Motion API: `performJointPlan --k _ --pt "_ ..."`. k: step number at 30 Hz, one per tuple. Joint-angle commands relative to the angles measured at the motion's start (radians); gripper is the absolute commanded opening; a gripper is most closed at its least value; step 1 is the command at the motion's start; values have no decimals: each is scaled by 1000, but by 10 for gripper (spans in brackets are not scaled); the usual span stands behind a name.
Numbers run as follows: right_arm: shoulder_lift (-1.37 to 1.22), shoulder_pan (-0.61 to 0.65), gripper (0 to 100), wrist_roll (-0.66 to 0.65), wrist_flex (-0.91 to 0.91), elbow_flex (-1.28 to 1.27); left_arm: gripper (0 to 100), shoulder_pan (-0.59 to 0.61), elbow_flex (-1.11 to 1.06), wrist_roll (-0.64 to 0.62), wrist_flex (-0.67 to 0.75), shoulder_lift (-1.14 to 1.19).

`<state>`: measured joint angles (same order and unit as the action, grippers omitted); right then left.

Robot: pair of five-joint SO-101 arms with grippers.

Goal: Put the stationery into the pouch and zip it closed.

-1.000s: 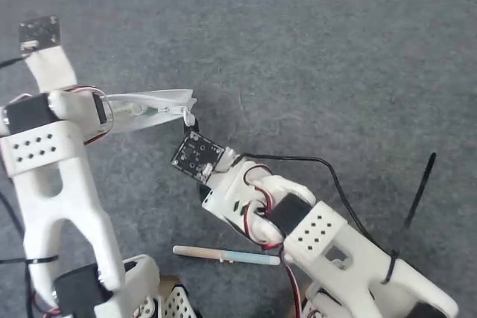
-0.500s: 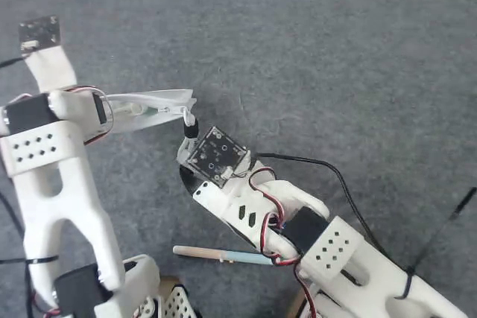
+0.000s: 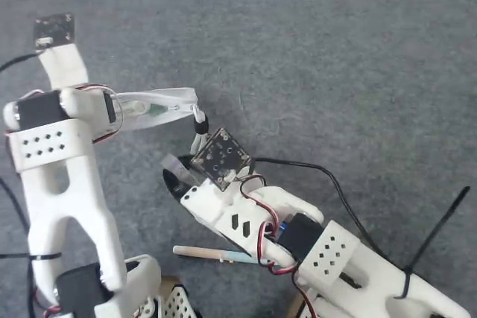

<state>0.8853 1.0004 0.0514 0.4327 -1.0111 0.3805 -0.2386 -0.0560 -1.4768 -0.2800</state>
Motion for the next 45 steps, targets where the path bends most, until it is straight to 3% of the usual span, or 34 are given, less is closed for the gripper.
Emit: performJointPlan --k 1,6,13,18,23,29,32,38,45 --pt "47 2 6 20 -44 9 14 -5 -65 14 5 37" --pt "76 -2 6 20 -81 -2 14 -5 -65 14 5 37" --pt "358 -33 6 14 -81 -89 14 -43 -93 14 23 37" --pt "415 -59 6 15 -94 -97 14 -60 -96 11 20 35" --pt "414 -76 6 17 -272 -160 14 -69 -97 11 15 35" --pt "410 -79 6 12 -636 -259 14 -71 -97 11 21 35" --pt "392 -79 6 12 -707 -252 14 -71 -97 9 23 35" --pt "217 -79 6 14 -788 -192 14 -71 -97 9 23 35" --pt "-41 -79 6 12 -1063 -160 14 -69 -97 9 23 37"
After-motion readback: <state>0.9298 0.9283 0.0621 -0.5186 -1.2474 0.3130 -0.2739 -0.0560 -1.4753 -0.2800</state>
